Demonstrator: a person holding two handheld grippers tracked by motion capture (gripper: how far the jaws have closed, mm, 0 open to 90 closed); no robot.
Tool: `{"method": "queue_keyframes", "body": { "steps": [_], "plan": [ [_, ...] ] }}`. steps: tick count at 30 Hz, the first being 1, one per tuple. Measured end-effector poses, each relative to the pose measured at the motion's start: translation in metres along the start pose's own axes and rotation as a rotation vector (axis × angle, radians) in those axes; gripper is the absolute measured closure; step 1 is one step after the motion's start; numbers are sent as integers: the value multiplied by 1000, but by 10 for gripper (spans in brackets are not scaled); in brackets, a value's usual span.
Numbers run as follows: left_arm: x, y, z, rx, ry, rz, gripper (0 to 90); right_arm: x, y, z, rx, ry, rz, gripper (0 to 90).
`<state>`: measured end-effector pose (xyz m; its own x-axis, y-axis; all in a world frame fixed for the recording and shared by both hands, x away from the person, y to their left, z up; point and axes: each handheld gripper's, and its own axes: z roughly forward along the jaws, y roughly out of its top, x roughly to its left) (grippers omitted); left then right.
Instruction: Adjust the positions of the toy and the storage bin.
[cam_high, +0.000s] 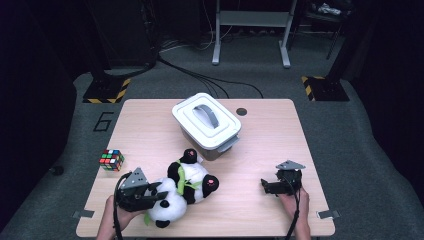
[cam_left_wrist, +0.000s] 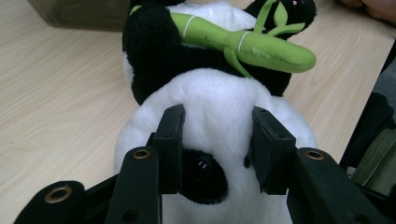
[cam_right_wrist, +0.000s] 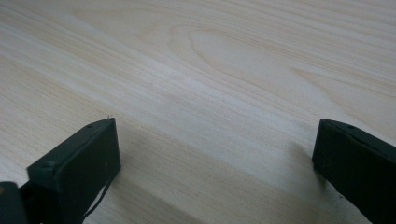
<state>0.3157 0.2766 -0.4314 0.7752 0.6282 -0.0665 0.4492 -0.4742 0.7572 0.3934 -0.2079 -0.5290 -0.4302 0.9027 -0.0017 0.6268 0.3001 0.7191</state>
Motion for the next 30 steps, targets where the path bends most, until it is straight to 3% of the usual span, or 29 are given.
{"method": "queue_keyframes", "body": {
  "steps": [4, 5, 8, 16, 21, 30],
  "plan": [
    [12, -3, -9, 16, -13, 37, 580, 0, 0, 0, 0, 0, 1, 1],
    [18, -7, -11, 26, -28, 12, 571, 0, 0, 0, -2, -2, 4, 1],
    [21, -12, -12, 25, -26, -12, 521, 0, 0, 0, -1, -4, 5, 1],
    [9, -3, -12, -49, 63, -133, 201, 0, 0, 0, 0, 0, 3, 1],
    [-1, 15, -7, -91, 107, -187, 166, 0, 0, 0, 0, 0, 3, 1],
    [-13, 43, 23, -64, 156, -241, 113, 0, 0, 0, 1, 0, 3, 1]
  ]
}}
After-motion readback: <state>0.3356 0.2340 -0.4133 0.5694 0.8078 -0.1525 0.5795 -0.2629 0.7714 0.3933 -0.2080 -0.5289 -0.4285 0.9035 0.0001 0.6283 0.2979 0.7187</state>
